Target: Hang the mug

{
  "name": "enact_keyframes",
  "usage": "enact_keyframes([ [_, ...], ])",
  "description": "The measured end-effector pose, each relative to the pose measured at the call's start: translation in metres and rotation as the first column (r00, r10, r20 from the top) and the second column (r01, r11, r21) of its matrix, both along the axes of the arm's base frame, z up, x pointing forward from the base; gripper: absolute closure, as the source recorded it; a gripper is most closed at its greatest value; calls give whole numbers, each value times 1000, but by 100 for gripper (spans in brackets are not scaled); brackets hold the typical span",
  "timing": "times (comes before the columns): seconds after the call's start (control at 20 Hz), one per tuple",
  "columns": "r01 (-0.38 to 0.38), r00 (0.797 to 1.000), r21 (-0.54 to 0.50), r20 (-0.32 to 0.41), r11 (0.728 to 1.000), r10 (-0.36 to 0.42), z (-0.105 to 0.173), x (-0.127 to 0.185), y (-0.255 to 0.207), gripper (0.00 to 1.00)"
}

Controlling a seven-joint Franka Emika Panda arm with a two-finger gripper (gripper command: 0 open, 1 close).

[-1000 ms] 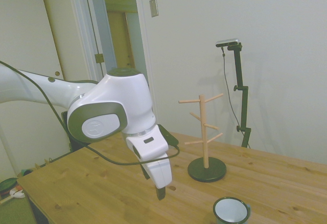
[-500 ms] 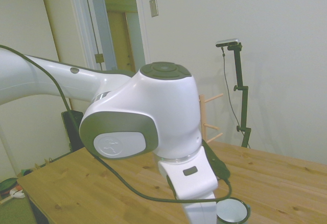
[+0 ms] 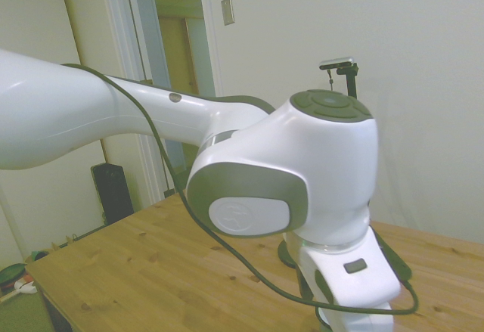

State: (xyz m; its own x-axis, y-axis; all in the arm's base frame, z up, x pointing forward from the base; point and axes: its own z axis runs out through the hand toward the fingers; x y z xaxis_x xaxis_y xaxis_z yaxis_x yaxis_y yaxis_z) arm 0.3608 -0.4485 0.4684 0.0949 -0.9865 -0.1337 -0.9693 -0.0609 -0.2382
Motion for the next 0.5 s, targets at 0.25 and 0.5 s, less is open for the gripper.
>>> enact_keyframes([
  [0.25,6,1000,0,-13,1000,-6,-11,25,-24,0],
  [0.5,-45,998,3,-53,999,45,-37,73,-15,0],
])
